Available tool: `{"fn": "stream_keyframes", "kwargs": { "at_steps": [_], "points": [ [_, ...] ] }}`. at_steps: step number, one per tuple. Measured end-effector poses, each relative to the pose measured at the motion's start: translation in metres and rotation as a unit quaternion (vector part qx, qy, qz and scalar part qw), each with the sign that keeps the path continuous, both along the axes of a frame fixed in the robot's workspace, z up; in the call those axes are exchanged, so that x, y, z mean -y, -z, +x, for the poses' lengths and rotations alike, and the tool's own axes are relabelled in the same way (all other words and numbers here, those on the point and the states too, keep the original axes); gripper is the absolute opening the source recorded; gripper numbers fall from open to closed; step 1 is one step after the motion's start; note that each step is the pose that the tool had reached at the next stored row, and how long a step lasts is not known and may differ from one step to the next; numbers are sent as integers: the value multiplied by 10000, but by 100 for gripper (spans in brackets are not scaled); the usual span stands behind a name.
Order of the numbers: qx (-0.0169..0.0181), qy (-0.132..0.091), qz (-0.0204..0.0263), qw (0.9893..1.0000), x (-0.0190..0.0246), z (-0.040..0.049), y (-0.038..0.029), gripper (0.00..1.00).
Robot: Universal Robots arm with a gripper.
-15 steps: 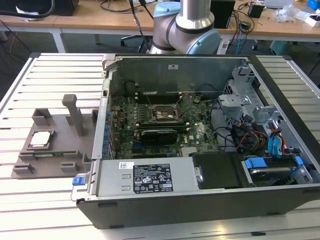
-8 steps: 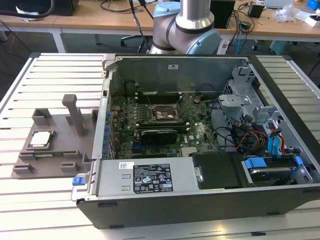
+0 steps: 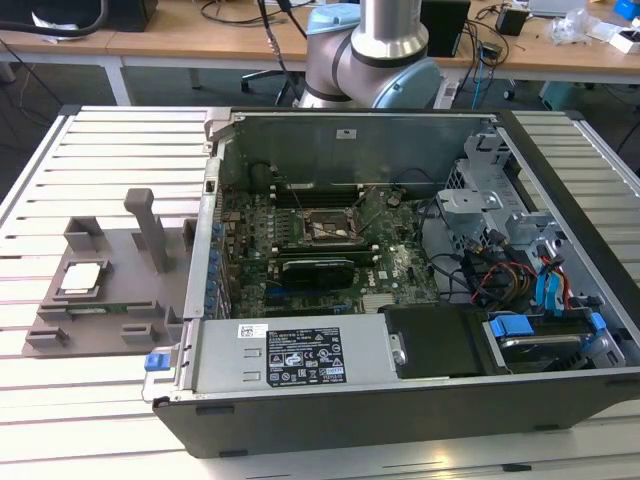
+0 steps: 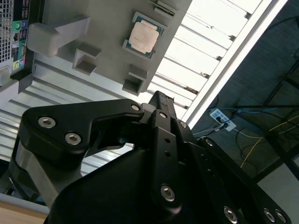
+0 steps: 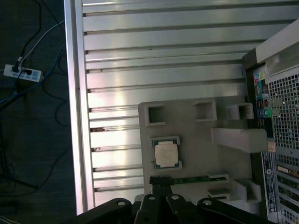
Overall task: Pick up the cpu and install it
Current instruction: 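Pick up the cpu and move it towards the insertion slot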
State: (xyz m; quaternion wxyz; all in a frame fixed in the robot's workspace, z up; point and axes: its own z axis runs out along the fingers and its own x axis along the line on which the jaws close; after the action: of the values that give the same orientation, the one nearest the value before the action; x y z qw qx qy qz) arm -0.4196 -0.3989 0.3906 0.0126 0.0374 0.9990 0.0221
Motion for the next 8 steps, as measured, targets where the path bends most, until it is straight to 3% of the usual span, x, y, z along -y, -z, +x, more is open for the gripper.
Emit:
{"fn": "stream_keyframes", "kwargs": {
  "at_steps": [1,5,7,8],
  "points": [
    [0,0,0,10000,0,-2,0,10],
    [0,0,0,10000,0,-10,0,42],
    [0,0,0,10000,0,-12,0,47],
    [0,0,0,10000,0,-13,0,60]
  ]
}}
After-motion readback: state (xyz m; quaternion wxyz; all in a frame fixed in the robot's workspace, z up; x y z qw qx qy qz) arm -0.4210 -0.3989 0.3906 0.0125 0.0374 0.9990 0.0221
